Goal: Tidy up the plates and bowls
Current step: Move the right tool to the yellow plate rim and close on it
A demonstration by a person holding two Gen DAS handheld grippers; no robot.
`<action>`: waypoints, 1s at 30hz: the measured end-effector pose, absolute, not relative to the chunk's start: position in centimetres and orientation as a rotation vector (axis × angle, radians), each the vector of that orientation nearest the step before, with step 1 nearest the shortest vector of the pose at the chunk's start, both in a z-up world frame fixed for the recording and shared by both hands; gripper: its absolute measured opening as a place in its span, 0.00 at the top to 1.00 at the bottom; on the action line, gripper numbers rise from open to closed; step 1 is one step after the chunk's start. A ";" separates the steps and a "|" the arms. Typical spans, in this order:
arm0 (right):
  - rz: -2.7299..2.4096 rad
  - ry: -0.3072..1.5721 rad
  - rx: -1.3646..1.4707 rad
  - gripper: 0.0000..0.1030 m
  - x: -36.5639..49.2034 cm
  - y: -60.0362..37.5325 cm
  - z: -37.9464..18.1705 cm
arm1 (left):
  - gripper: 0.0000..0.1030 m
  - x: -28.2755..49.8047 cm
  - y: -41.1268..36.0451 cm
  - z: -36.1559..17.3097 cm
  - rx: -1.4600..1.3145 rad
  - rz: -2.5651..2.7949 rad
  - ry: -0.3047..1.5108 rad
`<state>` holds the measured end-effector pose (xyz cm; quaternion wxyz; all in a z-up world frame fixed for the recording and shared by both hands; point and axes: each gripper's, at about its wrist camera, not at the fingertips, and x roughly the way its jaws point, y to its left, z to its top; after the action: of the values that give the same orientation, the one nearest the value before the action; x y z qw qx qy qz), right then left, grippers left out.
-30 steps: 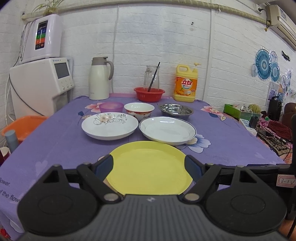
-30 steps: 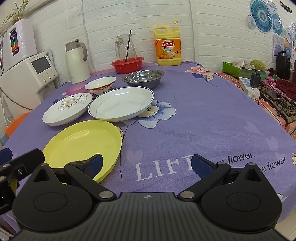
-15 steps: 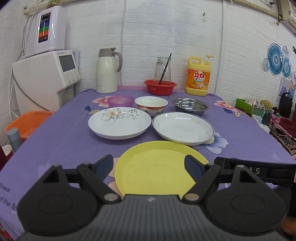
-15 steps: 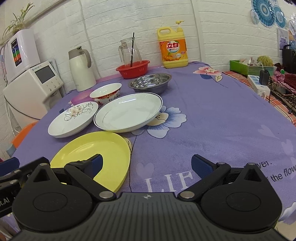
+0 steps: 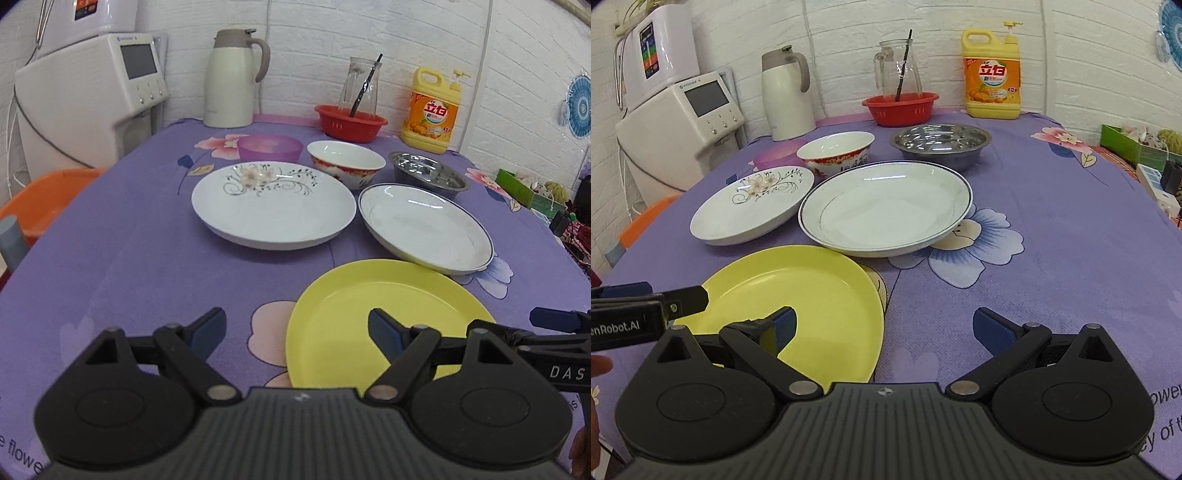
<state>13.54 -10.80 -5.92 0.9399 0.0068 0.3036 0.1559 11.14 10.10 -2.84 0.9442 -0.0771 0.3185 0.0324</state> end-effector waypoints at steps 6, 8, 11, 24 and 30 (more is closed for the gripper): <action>0.363 0.619 -0.052 0.00 14.3 -9.1 -6.3 | 0.21 12.4 9.8 -3.6 -0.148 0.033 0.684; 0.369 0.618 -0.073 0.00 14.4 -8.7 -6.5 | 0.21 12.7 9.4 -3.8 -0.135 0.042 0.689; 0.361 0.626 -0.096 0.00 14.6 -8.4 -6.7 | 0.21 13.3 9.1 -4.1 -0.112 0.069 0.700; 0.366 0.641 -0.100 0.00 15.2 -8.2 -8.0 | 0.21 14.3 8.8 -5.0 -0.099 0.078 0.735; 0.368 0.627 -0.096 0.00 15.0 -8.4 -8.0 | 0.21 14.3 8.7 -5.0 -0.100 0.081 0.733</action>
<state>15.03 -8.38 -8.03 0.9335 -0.0467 0.3066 0.1797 14.25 8.74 -5.00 0.9315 -0.0486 0.3582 0.0395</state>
